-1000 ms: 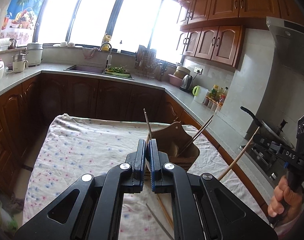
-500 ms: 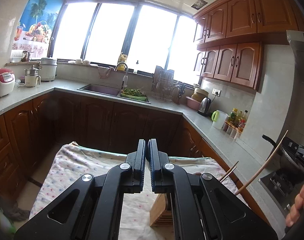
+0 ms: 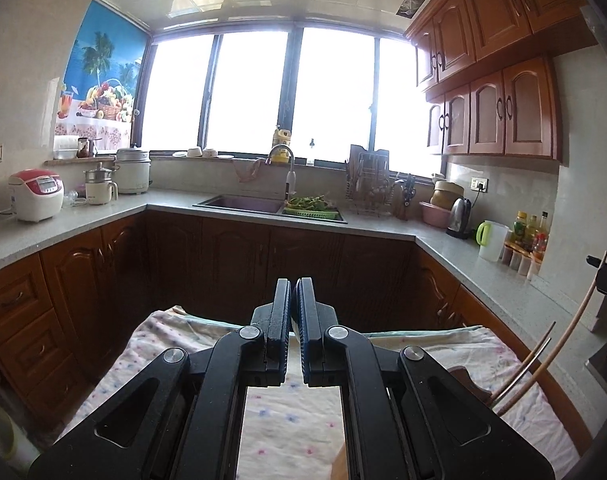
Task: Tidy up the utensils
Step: 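Lift the spoon and chopstick with both tools and lower them into the wooden holder, then open both tools to release the spoon and chopstick in the holder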
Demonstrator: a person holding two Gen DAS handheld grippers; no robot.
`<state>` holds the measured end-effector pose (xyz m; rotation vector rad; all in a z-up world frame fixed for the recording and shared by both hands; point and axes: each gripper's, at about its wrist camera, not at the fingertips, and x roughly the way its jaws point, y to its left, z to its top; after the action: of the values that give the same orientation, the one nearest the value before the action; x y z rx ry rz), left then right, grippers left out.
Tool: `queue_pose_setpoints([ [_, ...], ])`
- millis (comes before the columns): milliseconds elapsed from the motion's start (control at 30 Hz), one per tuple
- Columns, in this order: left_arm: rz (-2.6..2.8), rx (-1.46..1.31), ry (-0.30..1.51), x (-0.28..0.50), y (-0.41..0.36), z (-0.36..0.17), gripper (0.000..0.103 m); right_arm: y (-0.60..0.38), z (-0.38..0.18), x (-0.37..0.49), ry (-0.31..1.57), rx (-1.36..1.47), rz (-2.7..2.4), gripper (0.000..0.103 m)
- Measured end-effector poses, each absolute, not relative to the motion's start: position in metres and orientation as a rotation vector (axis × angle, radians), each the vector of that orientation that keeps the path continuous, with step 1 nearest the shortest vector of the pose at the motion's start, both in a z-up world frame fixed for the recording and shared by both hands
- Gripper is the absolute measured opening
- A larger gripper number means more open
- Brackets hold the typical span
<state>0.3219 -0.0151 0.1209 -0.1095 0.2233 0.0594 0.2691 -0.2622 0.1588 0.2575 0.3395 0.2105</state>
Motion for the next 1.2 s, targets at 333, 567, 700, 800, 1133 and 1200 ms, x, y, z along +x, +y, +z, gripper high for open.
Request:
queue_pose_setpoints([
  [333, 0.056, -0.023, 0.236, 0.32, -0.037, 0.086, 0.003, -0.26, 0.117, 0.281, 0.396, 0.3, 0.187, 0.004],
  [567, 0.018, -0.012, 0.296, 0.325, -0.042, 0.071, 0.003, -0.264, 0.096, 0.285, 0.438, 0.331, 0.166, 0.004],
  [700, 0.001, -0.009, 0.319, 0.327, -0.042, 0.074, 0.003, -0.266, 0.09, 0.287, 0.448, 0.342, 0.164, 0.004],
  [800, -0.016, -0.026, 0.336, 0.328, -0.039, 0.075, 0.003, -0.266, 0.091, 0.288, 0.453, 0.34, 0.163, 0.004],
  [1133, -0.041, -0.037, 0.378, 0.329, -0.039, 0.08, 0.007, -0.268, 0.091, 0.293, 0.473, 0.352, 0.177, 0.005],
  [1200, -0.051, -0.04, 0.39, 0.329, -0.04, 0.081, 0.012, -0.268, 0.091, 0.292, 0.476, 0.351, 0.178, 0.005],
])
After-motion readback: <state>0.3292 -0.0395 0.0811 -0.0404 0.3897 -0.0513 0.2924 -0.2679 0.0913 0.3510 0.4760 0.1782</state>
